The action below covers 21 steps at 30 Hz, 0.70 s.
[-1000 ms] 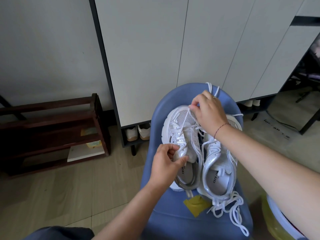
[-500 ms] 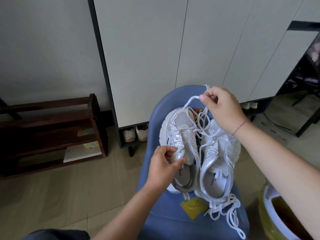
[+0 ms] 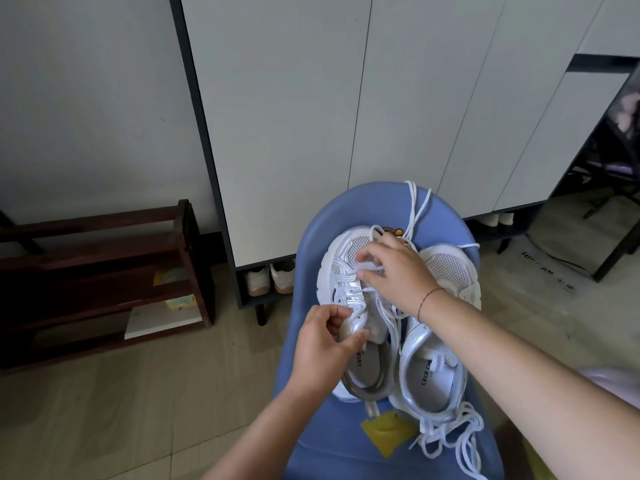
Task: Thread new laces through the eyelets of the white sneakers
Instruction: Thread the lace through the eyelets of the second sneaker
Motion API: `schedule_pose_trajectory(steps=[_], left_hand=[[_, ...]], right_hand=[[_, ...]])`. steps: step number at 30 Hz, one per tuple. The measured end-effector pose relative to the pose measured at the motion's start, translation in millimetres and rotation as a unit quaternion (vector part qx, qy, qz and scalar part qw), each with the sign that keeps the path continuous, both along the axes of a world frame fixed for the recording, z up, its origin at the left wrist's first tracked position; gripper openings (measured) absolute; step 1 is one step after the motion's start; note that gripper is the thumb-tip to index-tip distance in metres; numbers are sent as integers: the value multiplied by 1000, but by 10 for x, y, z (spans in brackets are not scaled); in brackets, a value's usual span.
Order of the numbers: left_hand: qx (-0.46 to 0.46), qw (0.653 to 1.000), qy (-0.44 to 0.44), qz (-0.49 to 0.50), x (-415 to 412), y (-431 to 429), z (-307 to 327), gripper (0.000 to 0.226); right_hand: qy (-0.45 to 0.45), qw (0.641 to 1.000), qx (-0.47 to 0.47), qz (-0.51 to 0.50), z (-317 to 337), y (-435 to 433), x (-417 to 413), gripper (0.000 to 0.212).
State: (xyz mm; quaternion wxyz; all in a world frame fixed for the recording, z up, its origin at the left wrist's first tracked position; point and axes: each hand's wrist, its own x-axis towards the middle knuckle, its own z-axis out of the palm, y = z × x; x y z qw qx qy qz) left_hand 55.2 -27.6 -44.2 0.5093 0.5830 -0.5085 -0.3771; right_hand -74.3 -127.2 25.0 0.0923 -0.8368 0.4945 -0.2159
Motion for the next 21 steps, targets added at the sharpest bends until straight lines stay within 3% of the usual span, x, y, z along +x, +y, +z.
schedule_pose_trajectory(steps=[5,8,11,15,21], left_hand=[[-5,1000,10,-5,-2,-17,-15,29],[-9,1000,7,-4,-9,-16,-13,29],[-10,1000,4,0,-12,-20,-14,30],[-8,1000,4,0,-7,-23,-24,31],[-5,1000,-3,0,-4,-22,-27,31]], right_hand=[[15,997,-70,13,-75,-2,11,14],[26,998,-56,13,-99,-13,21,10],[-16,997,73,2,11,-35,44,22],[-32,963,265,46,229,18,-16,31],[103,984,144,-1,250,48,-151,33]])
